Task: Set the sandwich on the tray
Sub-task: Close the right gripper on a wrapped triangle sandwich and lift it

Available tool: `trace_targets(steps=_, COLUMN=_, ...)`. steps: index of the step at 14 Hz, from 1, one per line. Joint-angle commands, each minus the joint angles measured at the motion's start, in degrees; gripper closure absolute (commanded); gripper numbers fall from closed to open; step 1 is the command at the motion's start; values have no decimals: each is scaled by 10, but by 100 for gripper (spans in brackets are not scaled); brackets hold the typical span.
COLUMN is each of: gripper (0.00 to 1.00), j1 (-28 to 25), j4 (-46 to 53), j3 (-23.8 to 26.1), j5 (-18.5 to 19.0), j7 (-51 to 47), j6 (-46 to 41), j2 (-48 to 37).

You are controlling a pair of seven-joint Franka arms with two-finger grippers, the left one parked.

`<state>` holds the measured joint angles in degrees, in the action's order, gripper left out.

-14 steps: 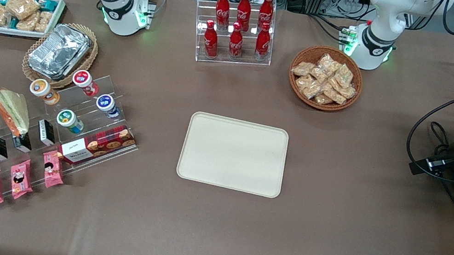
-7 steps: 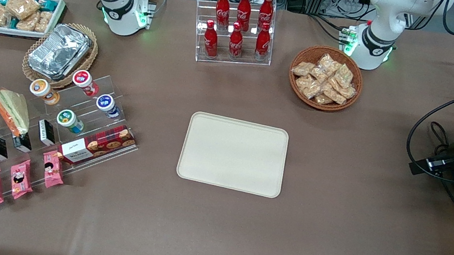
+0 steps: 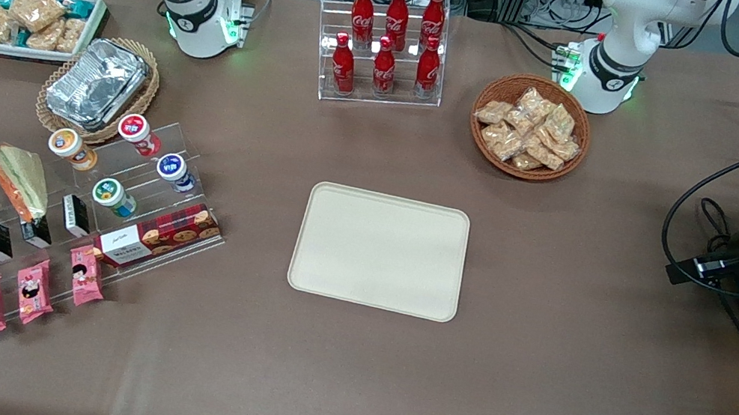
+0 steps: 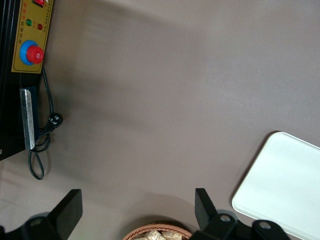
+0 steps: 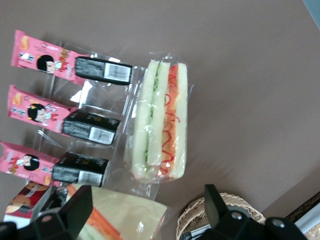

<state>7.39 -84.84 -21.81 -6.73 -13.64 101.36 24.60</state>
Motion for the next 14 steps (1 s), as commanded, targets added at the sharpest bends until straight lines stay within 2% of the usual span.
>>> trace_targets(steps=1, gripper=1, j1=11, j4=-26, j3=2, j5=-24, j7=-10, j6=24, j2=-3)
trace_targets(steps=14, gripper=2, j1=13, j4=-31, j3=3, j5=-43, j7=-10, j6=87, j2=36)
